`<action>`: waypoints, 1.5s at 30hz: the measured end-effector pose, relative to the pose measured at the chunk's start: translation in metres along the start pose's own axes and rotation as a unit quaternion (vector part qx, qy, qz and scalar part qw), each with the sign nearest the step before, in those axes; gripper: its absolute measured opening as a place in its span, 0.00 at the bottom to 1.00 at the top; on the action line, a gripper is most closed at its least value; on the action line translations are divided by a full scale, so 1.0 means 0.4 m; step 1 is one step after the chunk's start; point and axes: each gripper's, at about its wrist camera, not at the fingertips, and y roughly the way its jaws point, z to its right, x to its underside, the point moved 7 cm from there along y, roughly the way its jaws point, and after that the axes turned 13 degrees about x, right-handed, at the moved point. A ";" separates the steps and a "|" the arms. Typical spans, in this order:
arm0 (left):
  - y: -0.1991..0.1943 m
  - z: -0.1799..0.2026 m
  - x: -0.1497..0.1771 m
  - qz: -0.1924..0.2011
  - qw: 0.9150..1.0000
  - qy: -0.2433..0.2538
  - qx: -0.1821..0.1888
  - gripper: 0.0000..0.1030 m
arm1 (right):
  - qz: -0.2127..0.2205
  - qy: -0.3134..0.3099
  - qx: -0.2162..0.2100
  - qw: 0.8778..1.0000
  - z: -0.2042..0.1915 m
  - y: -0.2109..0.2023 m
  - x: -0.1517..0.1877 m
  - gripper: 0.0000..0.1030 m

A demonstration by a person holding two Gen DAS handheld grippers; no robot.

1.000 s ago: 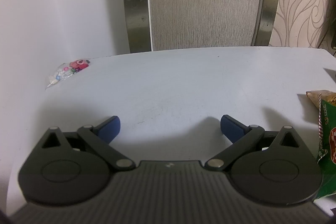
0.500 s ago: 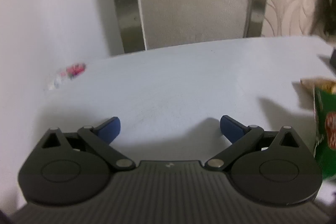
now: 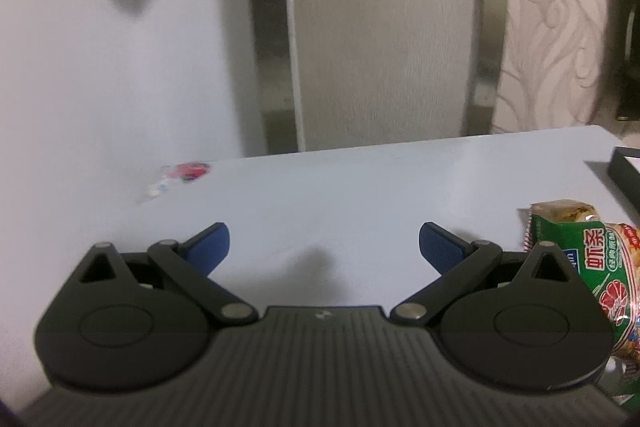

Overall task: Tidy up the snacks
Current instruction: 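Move both tools toward the snack pile on the table, then grasp the green bag with the left gripper while the right grasps the orange bar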

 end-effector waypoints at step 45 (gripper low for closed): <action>-0.239 0.281 0.113 0.001 0.998 0.030 0.048 1.00 | 0.057 -0.187 0.028 0.980 -0.075 0.120 0.015 0.79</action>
